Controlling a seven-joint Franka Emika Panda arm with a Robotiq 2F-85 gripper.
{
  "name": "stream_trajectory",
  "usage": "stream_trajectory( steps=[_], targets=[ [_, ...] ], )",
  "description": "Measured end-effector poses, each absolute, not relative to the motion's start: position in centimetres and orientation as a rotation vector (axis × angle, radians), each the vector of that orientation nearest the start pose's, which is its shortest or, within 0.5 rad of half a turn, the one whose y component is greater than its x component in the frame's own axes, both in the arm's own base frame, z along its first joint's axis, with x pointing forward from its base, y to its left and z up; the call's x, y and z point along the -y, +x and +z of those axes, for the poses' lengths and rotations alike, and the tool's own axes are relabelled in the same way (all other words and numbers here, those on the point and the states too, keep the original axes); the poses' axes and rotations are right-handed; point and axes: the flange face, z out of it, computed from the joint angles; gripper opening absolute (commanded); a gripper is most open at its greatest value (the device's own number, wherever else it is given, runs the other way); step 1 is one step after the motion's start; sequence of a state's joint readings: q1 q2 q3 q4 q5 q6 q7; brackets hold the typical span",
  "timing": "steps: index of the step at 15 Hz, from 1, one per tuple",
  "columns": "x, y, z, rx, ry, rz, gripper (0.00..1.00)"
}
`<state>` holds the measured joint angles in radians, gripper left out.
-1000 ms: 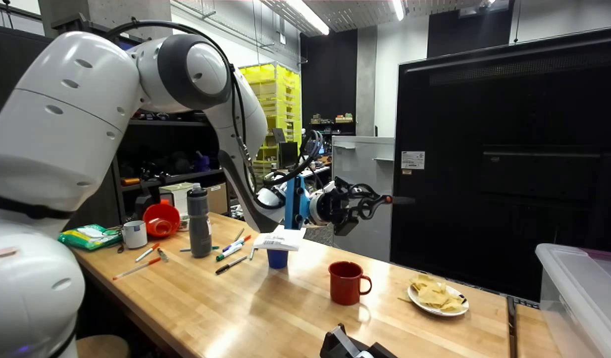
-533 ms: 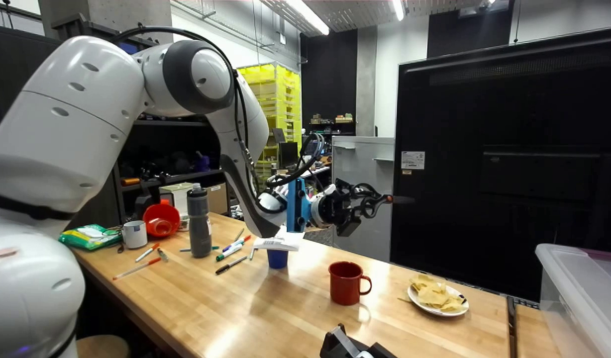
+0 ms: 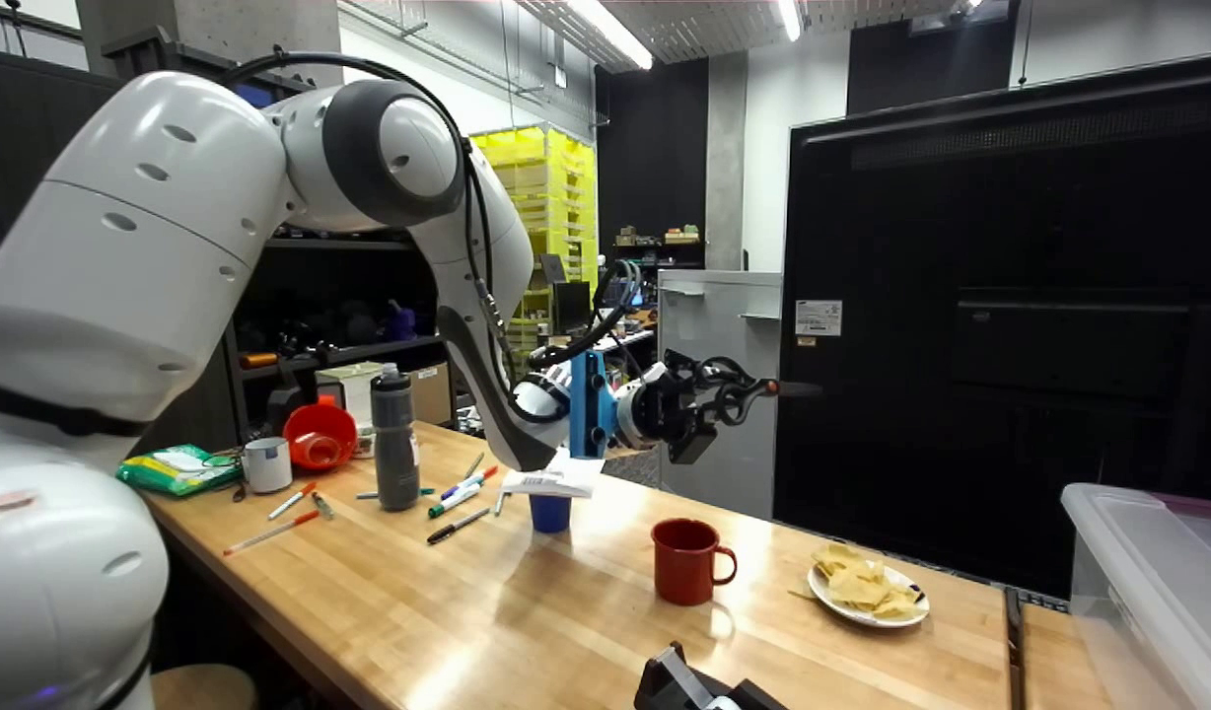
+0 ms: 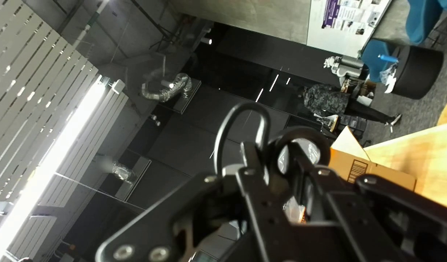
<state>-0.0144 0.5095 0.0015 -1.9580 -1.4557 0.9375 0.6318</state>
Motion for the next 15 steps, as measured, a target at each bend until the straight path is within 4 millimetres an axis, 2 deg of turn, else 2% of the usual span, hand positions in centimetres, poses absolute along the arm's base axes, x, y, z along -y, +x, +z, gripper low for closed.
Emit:
stream_trajectory(
  steps=[2,4,5,6,8,9,10,11,15],
  targets=[
    [14.42,52.07,30.43,0.19,1.16,-0.63,0.36],
    [14.42,52.06,30.43,0.191,1.159,-0.631,0.26],
    [14.42,52.06,30.42,0.19,1.159,-0.631,0.32],
    [14.42,52.06,30.4,0.19,1.159,-0.631,0.3],
    [14.42,52.06,30.37,0.19,1.159,-0.631,0.14],
    [14.41,52.06,30.34,0.189,1.159,-0.632,0.03],
    [14.41,52.07,30.29,0.188,1.158,-0.632,0.0],
    [14.41,52.09,30.22,0.188,1.158,-0.632,0.04],
    [14.4,52.24,29.98,0.186,1.158,-0.633,0.0]
  ],
)
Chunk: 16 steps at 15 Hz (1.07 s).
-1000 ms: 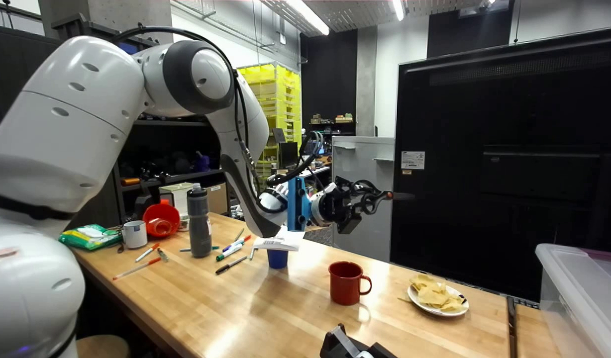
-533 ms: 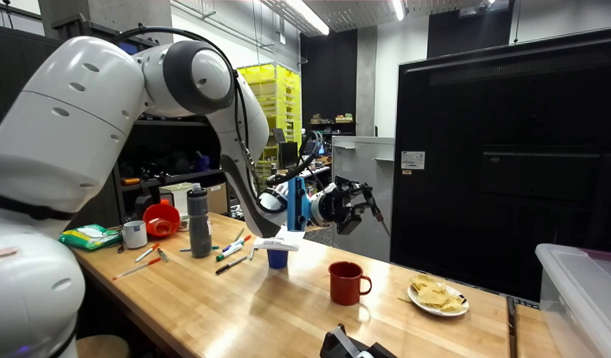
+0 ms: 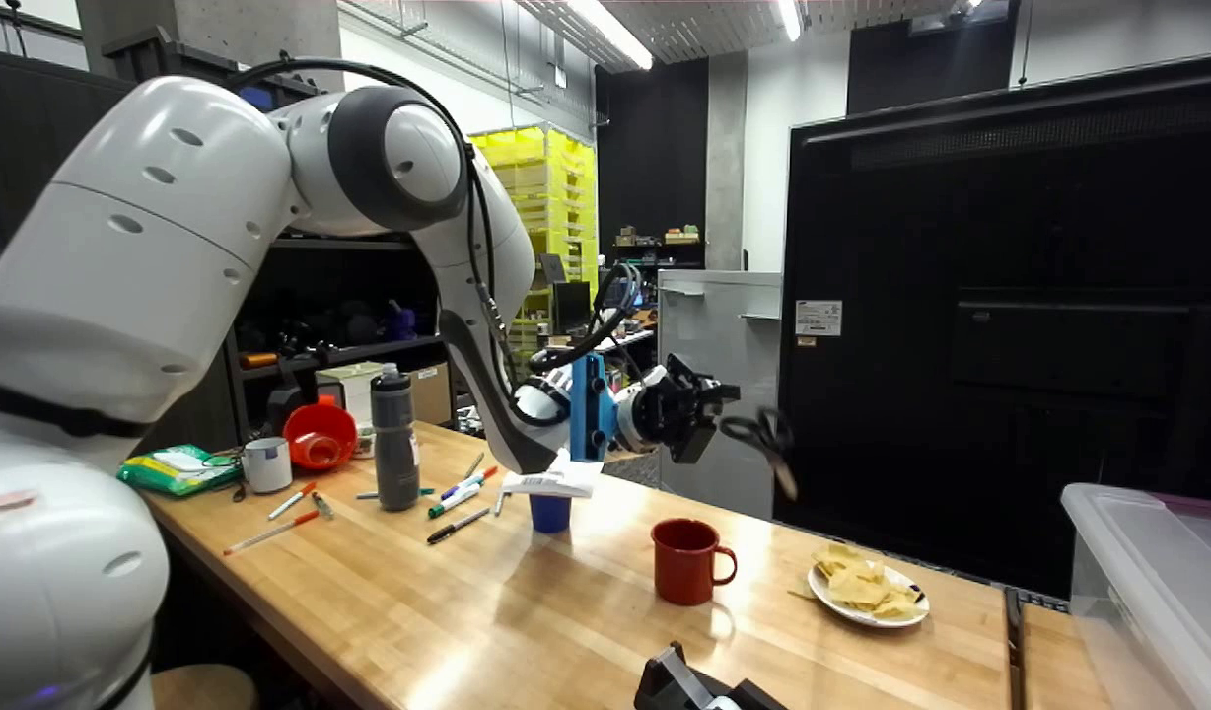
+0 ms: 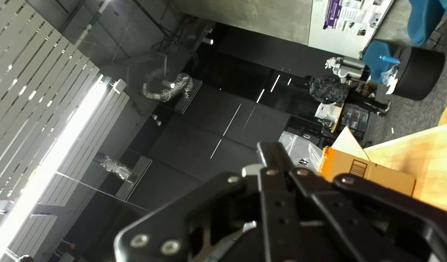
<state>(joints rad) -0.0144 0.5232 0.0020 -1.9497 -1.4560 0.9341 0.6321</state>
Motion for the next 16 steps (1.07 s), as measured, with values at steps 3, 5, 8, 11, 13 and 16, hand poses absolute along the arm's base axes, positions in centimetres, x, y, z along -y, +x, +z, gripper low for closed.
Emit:
stream_trajectory(
  steps=[3,5,8,11,13,16],
  targets=[
    [14.3,52.5,30.1,0.187,1.167,-0.624,0.0],
    [14.3,53.0,30.2,0.191,1.194,-0.611,0.0],
    [14.3,53.6,30.2,0.19,1.233,-0.591,0.31],
    [14.6,54.1,29.6,0.179,1.324,-0.585,0.09],
    [14.7,54.6,28.9,0.158,1.426,-0.577,0.0],
    [15.2,55.3,28.3,0.127,1.581,-0.536,0.0]
  ],
)
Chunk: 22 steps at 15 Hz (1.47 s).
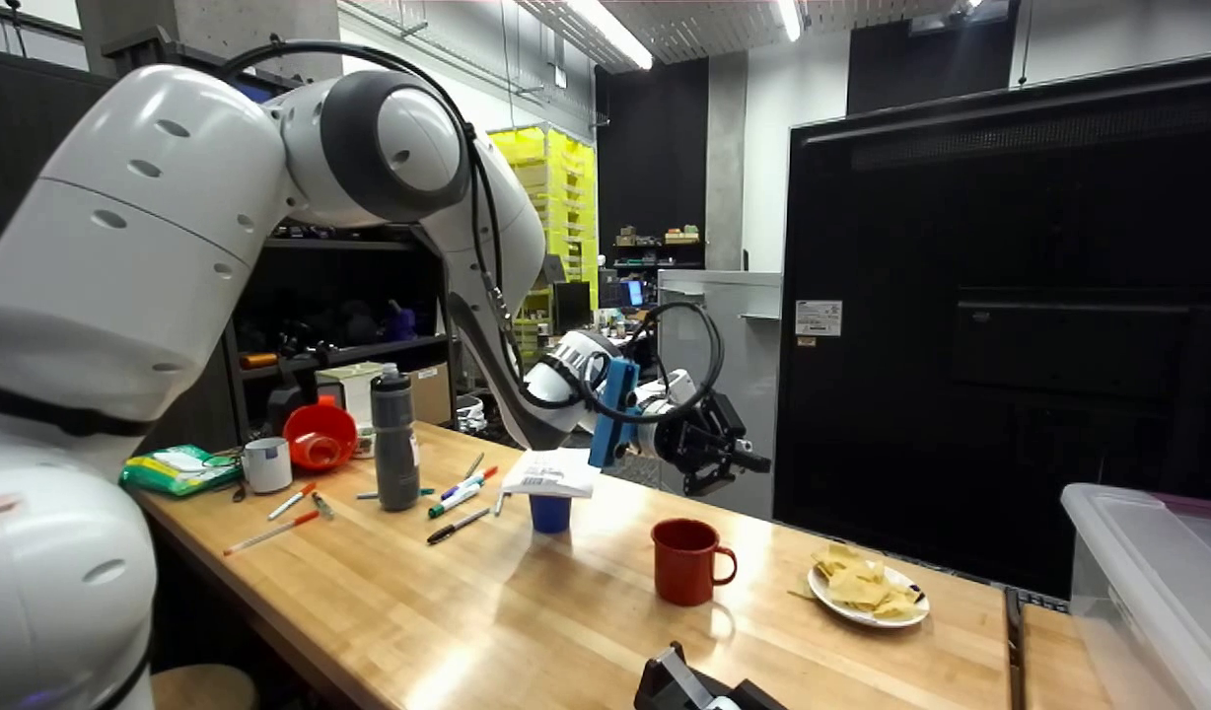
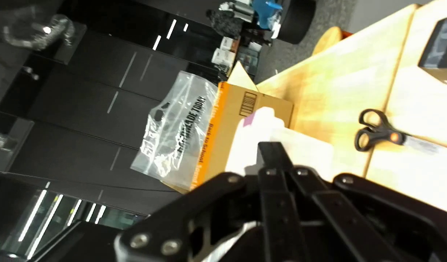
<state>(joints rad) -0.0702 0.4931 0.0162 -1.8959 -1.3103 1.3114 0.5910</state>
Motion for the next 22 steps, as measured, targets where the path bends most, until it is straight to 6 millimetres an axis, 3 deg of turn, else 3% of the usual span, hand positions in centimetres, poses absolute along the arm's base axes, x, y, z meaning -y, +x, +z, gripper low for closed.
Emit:
stream_trajectory(
  steps=[5,14,22],
  targets=[
    [16.4,55.3,29.2,0.091,1.839,-0.478,0.0],
    [20.0,52.9,35.0,-0.045,2.311,-0.371,0.0],
    [19.2,51.8,36.3,-0.396,2.658,-0.299,0.0]
  ],
)
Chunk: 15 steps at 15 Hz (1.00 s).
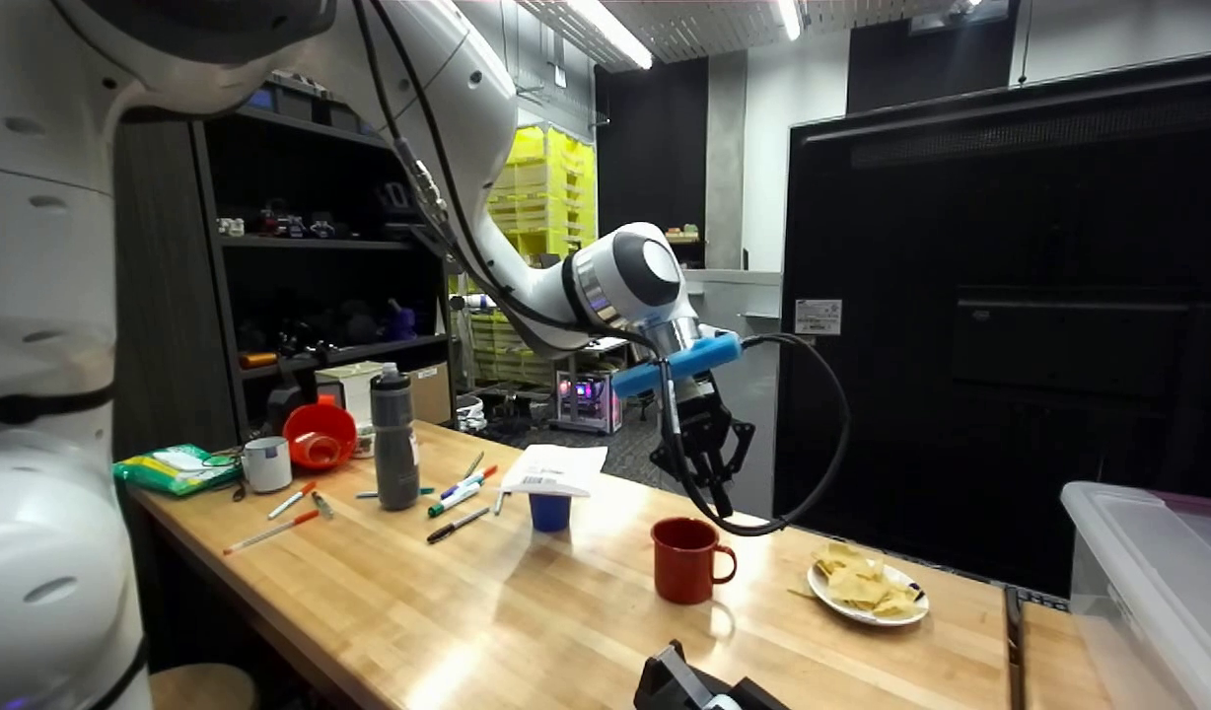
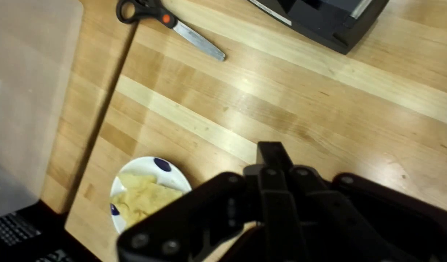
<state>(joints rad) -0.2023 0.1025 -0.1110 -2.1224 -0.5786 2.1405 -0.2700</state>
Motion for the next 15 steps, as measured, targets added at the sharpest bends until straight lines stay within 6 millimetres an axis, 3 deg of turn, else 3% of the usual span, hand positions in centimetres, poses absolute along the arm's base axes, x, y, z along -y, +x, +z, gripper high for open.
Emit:
stream_trajectory(
  steps=[8,10,11,14,15],
  targets=[
    [18.4,50.7,37.9,0.968,-3.082,0.257,0.0],
    [18.4,50.2,37.8,1.065,-2.961,0.254,0.26],
    [18.3,49.9,37.6,1.106,-2.896,0.26,0.06],
    [18.4,49.2,37.6,1.184,-2.769,0.276,0.26],
    [18.4,49.1,37.6,1.192,-2.762,0.278,0.26]
  ],
)
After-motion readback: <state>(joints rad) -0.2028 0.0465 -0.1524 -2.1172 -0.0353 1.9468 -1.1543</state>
